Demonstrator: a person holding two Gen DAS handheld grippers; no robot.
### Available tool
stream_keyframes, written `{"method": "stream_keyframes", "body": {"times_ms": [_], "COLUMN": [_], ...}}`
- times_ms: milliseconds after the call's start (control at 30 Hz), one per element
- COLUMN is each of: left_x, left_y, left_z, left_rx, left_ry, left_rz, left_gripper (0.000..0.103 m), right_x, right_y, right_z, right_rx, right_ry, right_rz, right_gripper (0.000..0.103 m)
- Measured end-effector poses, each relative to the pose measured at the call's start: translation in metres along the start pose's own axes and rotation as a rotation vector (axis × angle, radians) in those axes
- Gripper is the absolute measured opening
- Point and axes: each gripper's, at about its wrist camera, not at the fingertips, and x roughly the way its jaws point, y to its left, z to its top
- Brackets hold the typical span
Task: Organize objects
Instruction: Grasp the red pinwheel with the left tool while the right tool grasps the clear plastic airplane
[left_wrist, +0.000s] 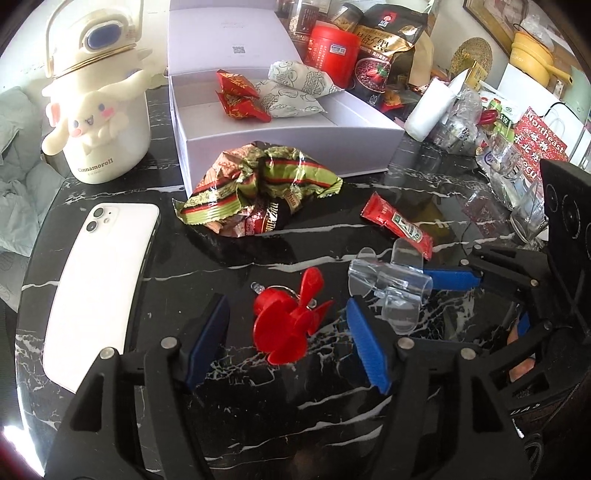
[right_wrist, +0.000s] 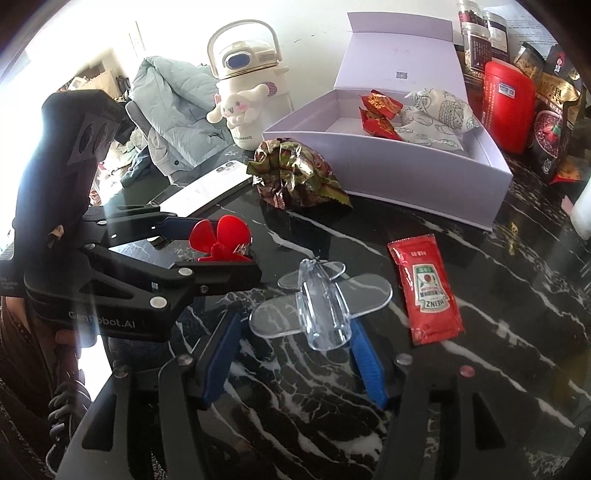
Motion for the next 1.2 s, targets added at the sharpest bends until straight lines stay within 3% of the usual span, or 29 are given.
{"method": "stream_keyframes", "body": {"times_ms": [333, 433, 633, 733, 1200], "left_x": [0.003, 0.004, 0.003, 0.002, -0.012], "left_y": [-0.008, -0.009, -0.007, -0.003, -0.008], "left_z": [-0.001, -0.001, 0.0, 0.001, 0.009], "left_rx": [0.067, 0.077, 0.061, 0.04, 0.047], "left_ry": [-0.027, -0.024, -0.018, -0.013, -0.051], "left_rz": [0.003, 0.011, 0.02, 0.012, -0.016], "left_gripper": [0.065, 0.065, 0.043, 0.04, 0.04], "right_x": [0.003, 0.004, 0.003, 0.003, -0.008], "right_y": [0.005, 0.005, 0.005, 0.002, -0.004], "right_z": [0.0, 0.001, 0.001, 0.002, 0.002], "right_rx": [-0.038, -0.036, -0.028, -0.011, 0.005], "right_ry": [-0.013, -0.015, -0.016, -0.015, -0.046], "right_rz": [-0.054, -0.056, -0.037, -0.033, -0.026], "right_gripper": [0.061, 0.054, 0.054, 0.054, 0.054]}}
